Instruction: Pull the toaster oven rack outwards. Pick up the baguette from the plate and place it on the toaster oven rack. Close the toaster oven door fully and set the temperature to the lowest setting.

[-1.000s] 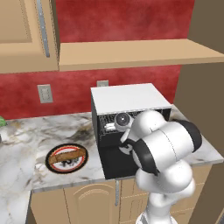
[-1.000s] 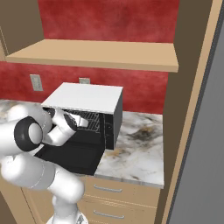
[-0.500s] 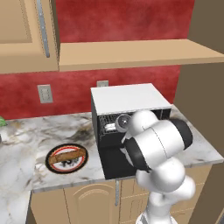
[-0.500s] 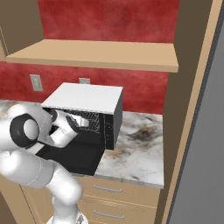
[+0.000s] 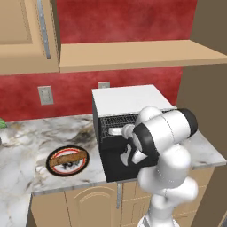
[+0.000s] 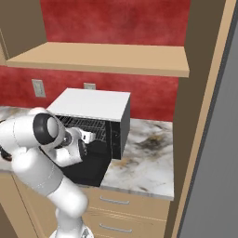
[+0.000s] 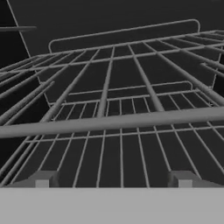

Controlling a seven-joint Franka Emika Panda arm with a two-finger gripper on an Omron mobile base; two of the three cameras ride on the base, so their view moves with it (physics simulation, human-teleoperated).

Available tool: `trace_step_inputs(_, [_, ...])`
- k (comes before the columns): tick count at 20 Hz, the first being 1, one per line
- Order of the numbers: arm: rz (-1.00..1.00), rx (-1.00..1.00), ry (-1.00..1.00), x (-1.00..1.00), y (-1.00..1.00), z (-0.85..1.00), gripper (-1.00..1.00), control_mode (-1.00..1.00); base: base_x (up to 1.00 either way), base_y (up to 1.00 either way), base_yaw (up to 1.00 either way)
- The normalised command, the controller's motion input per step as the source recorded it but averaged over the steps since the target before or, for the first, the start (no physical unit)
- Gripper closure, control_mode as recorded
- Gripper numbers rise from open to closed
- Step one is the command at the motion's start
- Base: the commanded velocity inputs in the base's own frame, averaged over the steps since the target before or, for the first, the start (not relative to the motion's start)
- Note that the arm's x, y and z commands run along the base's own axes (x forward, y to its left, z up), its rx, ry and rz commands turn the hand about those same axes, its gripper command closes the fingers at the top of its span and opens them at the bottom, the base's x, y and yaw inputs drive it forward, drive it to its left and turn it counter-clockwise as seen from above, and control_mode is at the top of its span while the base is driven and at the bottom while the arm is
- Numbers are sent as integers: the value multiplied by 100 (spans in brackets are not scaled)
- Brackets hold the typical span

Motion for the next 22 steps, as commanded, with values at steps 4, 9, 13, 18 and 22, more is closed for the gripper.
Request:
trace_step_inputs(4, [0,20,31,-69,52,-27,-100,-100,0,0,0])
trace_step_inputs(9, [4,17,47,-77,69,-5,-100,-100,0,0,0])
trace_step_inputs(13, [6,12,59,-88,82,0,-100,-100,0,0,0])
trace_step_inputs(18, [3,2,66,-98,83,-3,-100,-100,0,0,0])
trace_step_inputs(22, [0,0,71,-100,80,-11,-100,-100,0,0,0])
